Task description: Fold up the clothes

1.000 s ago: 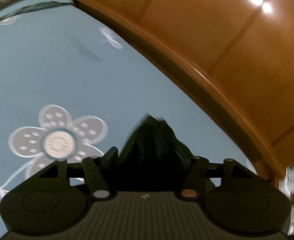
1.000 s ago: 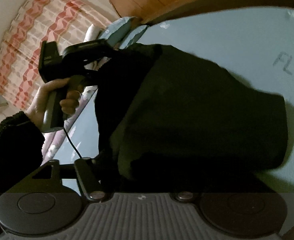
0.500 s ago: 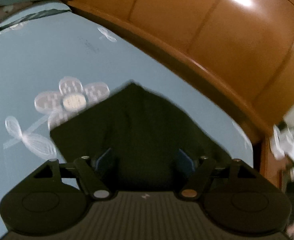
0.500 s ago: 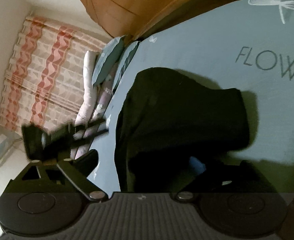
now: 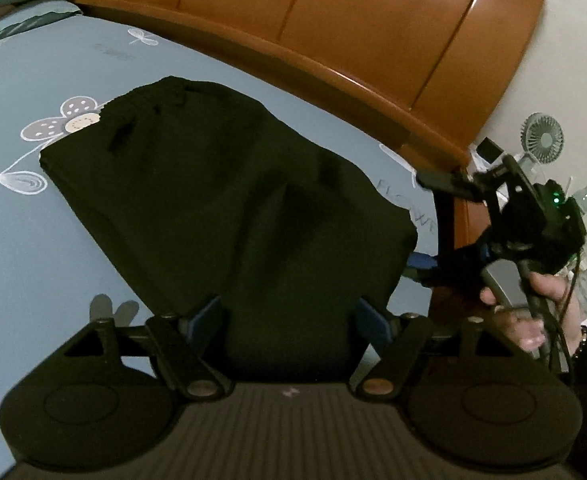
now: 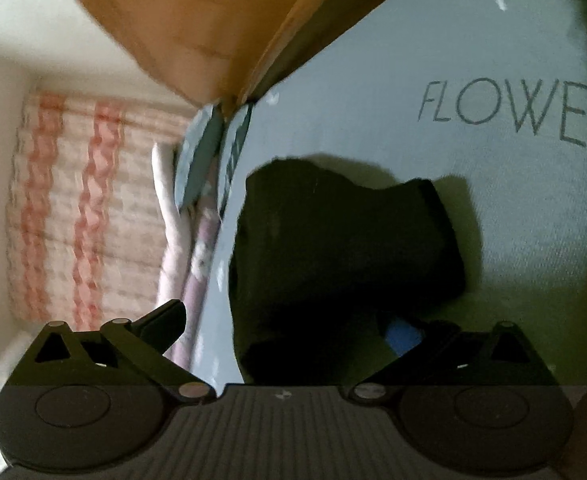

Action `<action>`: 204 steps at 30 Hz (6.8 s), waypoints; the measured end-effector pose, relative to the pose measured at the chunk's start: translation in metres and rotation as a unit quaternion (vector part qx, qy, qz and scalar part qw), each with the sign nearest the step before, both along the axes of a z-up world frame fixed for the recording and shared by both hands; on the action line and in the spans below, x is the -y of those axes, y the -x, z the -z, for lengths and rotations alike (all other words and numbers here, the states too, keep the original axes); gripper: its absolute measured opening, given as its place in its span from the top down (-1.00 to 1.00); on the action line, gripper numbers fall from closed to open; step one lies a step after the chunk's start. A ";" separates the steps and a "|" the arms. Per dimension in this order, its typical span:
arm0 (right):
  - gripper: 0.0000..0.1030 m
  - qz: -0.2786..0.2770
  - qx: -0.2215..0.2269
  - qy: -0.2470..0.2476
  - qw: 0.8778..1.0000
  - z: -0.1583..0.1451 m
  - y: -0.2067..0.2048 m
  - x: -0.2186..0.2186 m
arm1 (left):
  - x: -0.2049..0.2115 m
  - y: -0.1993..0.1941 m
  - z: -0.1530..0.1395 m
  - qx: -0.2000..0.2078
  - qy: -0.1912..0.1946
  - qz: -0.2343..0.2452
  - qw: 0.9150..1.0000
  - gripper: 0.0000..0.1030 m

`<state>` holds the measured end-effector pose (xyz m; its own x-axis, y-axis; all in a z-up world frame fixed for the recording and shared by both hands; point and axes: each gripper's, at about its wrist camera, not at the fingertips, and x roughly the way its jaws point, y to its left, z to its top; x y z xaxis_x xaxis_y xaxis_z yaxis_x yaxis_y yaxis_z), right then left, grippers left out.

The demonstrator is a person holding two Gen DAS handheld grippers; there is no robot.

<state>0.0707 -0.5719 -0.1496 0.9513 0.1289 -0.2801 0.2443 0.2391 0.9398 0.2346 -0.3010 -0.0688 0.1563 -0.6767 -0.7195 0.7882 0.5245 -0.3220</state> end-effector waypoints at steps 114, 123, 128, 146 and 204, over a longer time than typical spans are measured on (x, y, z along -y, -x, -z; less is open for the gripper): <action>-1.00 -0.037 -0.145 0.389 0.909 -0.070 -0.035 -0.097 | 0.098 -0.157 -0.008 -0.043 0.054 -0.069 0.995 -0.53; -1.00 -0.049 -0.149 0.388 0.908 -0.068 -0.042 -0.095 | 0.065 -0.190 0.019 -0.062 0.055 -0.136 0.987 -0.53; -1.00 -0.037 -0.152 0.388 0.908 -0.068 -0.036 -0.096 | 0.049 -0.186 -0.008 -0.014 0.097 -0.156 0.983 -0.53; -1.00 -0.058 -0.152 0.377 0.912 -0.063 -0.044 -0.103 | 0.037 -0.185 0.043 -0.041 0.067 -0.177 0.981 0.25; -1.00 -0.080 -0.177 0.393 0.899 -0.057 -0.057 -0.112 | 0.006 -0.189 0.019 -0.052 0.161 -0.193 0.966 0.43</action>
